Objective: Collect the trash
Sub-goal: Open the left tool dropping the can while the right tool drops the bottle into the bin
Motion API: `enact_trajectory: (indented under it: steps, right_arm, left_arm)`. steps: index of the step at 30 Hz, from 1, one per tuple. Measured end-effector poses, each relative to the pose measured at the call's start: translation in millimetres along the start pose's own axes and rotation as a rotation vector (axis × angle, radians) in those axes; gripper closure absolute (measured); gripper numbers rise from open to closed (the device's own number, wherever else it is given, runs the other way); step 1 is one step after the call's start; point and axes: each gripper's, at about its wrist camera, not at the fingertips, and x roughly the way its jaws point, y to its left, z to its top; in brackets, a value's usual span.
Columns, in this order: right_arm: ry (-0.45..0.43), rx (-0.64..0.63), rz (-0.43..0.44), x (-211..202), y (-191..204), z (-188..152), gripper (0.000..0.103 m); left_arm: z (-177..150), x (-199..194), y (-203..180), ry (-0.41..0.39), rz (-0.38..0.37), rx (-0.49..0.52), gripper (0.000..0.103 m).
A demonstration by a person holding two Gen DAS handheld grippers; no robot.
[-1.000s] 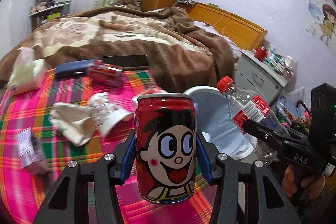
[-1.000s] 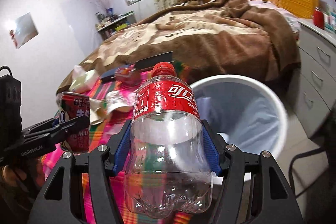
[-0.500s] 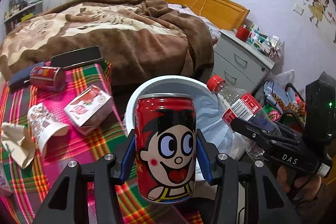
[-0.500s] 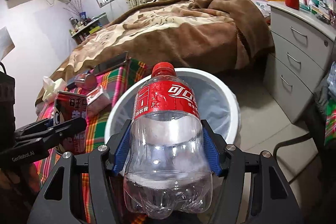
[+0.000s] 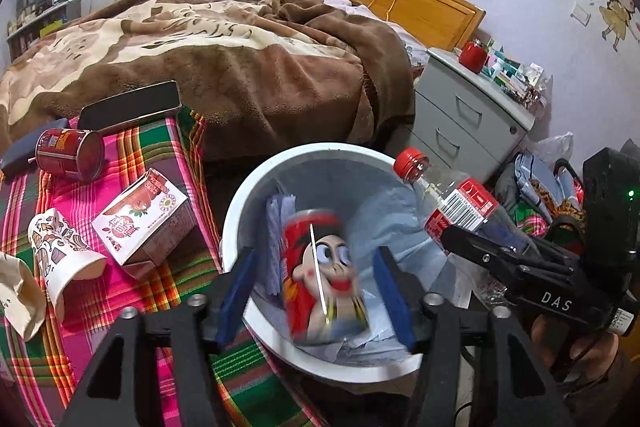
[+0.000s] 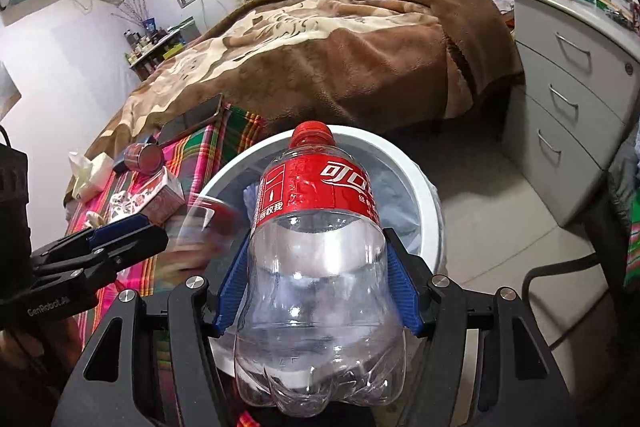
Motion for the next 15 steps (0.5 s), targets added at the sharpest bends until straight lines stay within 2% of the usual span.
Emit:
enact_trajectory:
  steps: [15]
  right_arm:
    - [-0.043,0.022,0.037,-11,10,-9,0.038]
  left_arm:
    - [-16,-35,15,-0.038,0.024,-0.027,0.040]
